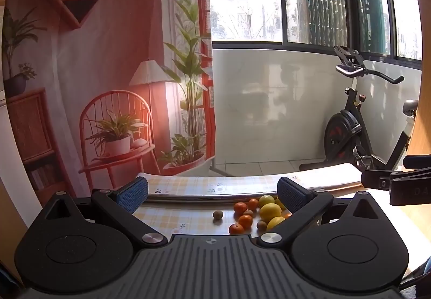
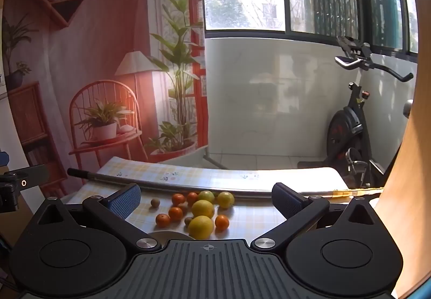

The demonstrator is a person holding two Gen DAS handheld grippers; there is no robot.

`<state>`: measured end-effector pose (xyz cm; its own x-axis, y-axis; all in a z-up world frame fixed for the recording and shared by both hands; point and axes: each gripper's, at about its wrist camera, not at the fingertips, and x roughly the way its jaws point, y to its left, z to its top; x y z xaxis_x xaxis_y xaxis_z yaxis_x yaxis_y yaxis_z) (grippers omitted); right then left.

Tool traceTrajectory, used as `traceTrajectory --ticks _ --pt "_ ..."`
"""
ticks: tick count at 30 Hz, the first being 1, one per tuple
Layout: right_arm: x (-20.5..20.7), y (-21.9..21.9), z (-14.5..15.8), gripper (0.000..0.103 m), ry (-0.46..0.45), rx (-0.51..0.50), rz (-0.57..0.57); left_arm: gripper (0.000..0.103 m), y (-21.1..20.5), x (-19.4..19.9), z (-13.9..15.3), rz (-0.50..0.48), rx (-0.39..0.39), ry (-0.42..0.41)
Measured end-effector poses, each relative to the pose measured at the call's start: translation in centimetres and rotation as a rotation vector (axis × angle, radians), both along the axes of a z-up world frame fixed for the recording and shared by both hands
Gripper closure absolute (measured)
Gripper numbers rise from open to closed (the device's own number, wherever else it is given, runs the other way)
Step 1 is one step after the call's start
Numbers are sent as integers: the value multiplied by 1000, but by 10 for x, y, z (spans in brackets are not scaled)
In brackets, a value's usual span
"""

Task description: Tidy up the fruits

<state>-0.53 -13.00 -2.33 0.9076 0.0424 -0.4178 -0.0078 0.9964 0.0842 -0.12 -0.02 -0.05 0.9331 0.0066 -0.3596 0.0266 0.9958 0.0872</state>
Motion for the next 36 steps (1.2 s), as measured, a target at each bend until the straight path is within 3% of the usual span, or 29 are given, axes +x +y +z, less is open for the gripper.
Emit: traceTrajectory --ticks 36 --pt "-7 -1 6 0 -16 4 -7 0 -3 -8 0 11 12 -18"
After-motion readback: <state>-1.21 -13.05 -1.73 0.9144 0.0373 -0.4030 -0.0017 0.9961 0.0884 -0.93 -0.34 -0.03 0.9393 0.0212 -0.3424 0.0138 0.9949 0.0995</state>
